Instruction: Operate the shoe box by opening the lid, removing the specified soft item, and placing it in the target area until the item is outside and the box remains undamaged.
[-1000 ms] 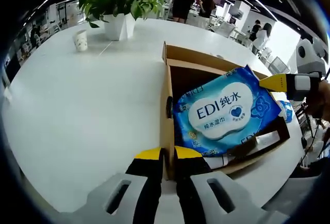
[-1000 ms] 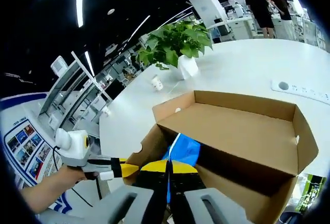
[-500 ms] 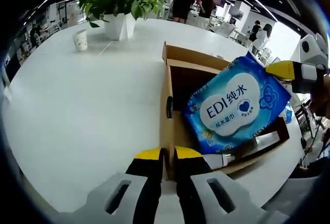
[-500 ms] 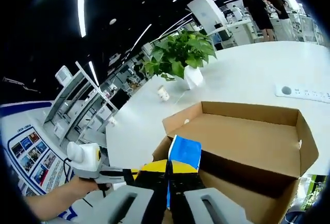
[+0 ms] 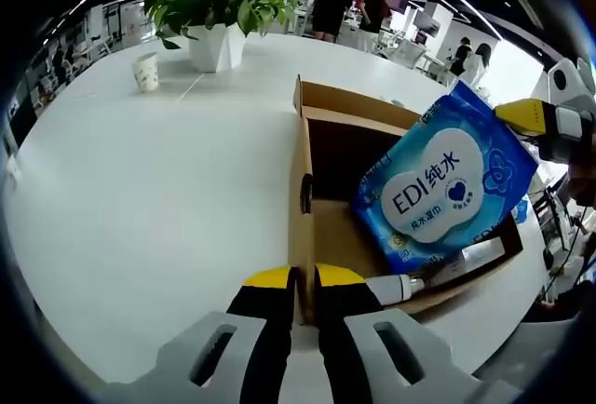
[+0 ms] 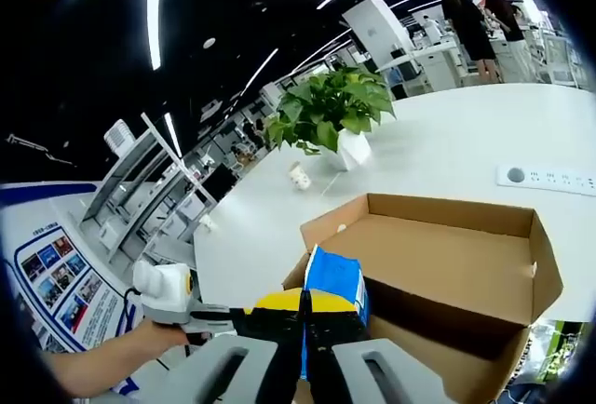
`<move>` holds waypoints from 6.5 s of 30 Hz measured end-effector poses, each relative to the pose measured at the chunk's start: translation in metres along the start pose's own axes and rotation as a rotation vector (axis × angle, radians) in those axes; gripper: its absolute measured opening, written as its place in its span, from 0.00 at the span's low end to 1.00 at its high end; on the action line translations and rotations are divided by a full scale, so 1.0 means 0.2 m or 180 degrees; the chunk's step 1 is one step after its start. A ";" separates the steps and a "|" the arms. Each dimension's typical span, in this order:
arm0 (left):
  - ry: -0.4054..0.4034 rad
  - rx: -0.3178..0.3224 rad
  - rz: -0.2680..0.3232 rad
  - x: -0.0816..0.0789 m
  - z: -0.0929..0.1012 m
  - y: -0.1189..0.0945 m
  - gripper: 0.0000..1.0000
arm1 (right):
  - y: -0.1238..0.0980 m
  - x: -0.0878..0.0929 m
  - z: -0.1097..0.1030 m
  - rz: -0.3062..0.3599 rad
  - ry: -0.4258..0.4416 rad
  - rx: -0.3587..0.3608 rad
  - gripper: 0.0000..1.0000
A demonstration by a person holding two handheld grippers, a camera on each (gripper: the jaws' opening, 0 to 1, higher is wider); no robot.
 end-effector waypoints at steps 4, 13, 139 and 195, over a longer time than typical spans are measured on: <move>-0.0004 0.0000 0.0001 0.00 0.00 0.00 0.05 | -0.02 -0.01 -0.01 0.0029 0.0000 -0.0027 0.00; -0.0008 0.0000 0.0002 0.00 0.01 0.00 0.05 | -0.09 -0.05 -0.02 0.0119 -0.0004 -0.0050 0.00; -0.0275 -0.0296 0.0025 0.01 -0.14 -0.07 0.03 | -0.77 -0.11 0.40 0.1043 0.0515 0.0846 0.00; -0.0312 -0.0256 0.0057 0.02 -0.14 -0.06 0.04 | -0.91 0.17 0.64 0.0911 0.0782 0.1535 0.00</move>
Point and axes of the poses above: the point that each gripper's makers call its tool centre point, and the gripper's own axes: y roughly forward along the fingers, z roughly to its right, x roughly out of its underside, the point moved 7 cm from there along -y, roughly backward along the fingers, and after that the axes turned 2 degrees about -y, right-handed, at the moved point
